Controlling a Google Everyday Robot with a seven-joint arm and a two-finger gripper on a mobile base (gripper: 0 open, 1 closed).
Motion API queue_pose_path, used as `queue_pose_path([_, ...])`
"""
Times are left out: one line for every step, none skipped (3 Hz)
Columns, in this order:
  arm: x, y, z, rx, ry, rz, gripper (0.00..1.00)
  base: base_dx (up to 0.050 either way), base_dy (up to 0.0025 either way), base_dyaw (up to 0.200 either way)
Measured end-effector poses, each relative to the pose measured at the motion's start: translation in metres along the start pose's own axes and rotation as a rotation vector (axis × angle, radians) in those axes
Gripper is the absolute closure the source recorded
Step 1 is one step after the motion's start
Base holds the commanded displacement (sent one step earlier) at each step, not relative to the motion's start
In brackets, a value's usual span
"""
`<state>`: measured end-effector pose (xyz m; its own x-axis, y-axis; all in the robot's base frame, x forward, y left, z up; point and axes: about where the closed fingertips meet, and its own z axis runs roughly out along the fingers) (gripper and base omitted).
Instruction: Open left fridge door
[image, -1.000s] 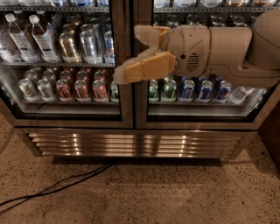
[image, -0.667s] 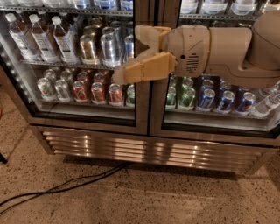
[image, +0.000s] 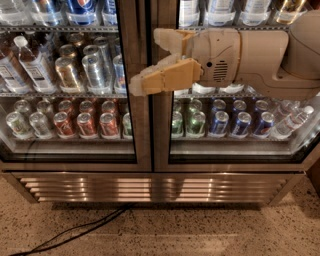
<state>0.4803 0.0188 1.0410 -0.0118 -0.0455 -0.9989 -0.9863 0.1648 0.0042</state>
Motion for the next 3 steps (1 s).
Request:
queue_pose_path([0.0,0.0,0.0,0.0,0.0,0.0,0.0,0.05,0.0,0.0])
queue_pose_path([0.0,0.0,0.0,0.0,0.0,0.0,0.0,0.0,0.00001,0.2])
queue_pose_path([0.0,0.0001,0.0001,0.0,0.0,0.0,0.0,0.0,0.0,0.0])
